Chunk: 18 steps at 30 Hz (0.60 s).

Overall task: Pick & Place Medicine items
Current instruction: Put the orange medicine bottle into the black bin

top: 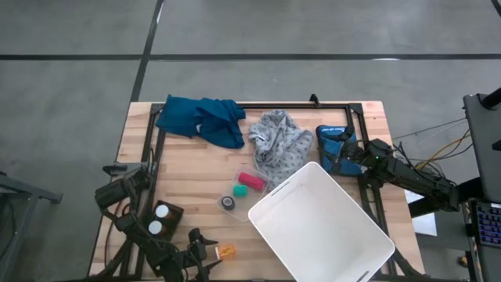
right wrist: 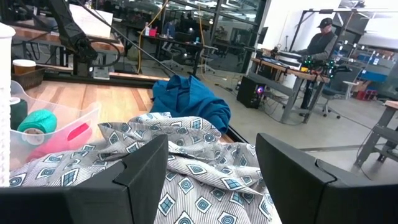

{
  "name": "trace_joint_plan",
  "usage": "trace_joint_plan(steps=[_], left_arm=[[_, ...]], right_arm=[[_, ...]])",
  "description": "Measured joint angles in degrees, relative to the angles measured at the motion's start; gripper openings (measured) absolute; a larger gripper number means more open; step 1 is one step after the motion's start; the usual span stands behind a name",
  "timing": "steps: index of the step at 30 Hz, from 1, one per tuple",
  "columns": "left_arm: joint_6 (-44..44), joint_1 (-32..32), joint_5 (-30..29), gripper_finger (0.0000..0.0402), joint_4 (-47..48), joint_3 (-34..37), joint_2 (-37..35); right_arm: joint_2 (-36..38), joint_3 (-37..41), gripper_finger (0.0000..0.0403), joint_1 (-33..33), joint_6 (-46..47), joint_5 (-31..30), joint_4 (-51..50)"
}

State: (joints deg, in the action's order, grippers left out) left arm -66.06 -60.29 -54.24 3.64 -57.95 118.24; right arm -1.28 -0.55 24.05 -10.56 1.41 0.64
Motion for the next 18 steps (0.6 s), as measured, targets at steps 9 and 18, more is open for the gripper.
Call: trace_joint_plan(steps=[9, 18], left_arm=[[0.00, 0.00, 0.13, 0.0260, 0.00, 0.00, 0.00], [-0.44, 0.00, 0.24, 0.0220, -0.20, 0.00, 0.00]], right_arm=[[0.00, 0.02, 0.0240, 0.00, 0.00, 0.00, 0.00], [0.00, 0.02, 0.0240, 0.00, 0.01, 0.00, 0.00]])
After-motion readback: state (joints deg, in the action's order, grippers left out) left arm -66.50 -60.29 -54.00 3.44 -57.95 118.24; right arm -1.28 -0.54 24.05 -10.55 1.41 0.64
